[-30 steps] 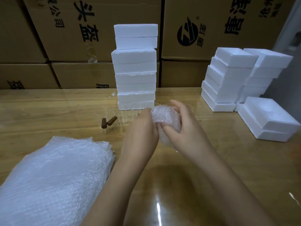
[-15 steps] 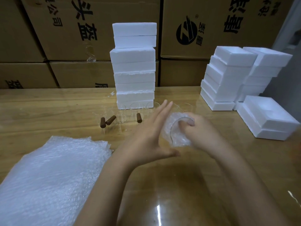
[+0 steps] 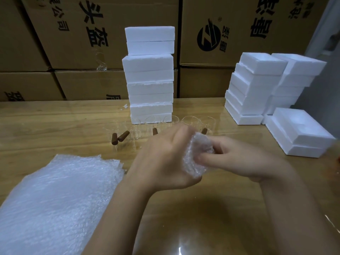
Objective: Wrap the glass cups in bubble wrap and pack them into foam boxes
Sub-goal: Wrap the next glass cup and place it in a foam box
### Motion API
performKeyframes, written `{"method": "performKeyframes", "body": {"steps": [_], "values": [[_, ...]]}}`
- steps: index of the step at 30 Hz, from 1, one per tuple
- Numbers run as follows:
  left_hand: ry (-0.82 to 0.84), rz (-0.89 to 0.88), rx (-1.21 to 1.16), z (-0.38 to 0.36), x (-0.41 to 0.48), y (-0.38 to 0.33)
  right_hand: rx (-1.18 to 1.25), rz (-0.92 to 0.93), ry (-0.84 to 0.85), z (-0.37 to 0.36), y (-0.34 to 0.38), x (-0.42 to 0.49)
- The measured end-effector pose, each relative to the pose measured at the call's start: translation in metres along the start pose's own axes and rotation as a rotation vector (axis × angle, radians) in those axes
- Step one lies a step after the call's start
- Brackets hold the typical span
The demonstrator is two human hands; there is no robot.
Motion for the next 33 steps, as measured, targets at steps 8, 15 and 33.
{"method": "performKeyframes", "body": {"steps": [8, 15, 33], "values": [[-0.003, -0.018, 0.093, -0.011, 0.001, -0.007, 0.057, -0.021, -0.072, -0.008, -0.005, 0.010], [0.070, 0.048, -0.003, -0.012, -0.001, -0.002, 0.041, -0.130, -0.005, -0.010, -0.010, 0.013], [0.255, 0.127, -0.171, -0.016, 0.000, -0.006, -0.207, -0.058, -0.129, -0.009, -0.004, 0.014]]}}
Point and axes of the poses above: each hand's wrist, its own x-axis towards the middle knuckle, its own z-axis out of the back of the hand, y = z × x, the point moved 4 cm from there along x, towards the middle knuckle, and after that the axes turned 10 degrees about x, right-handed, at the moved point
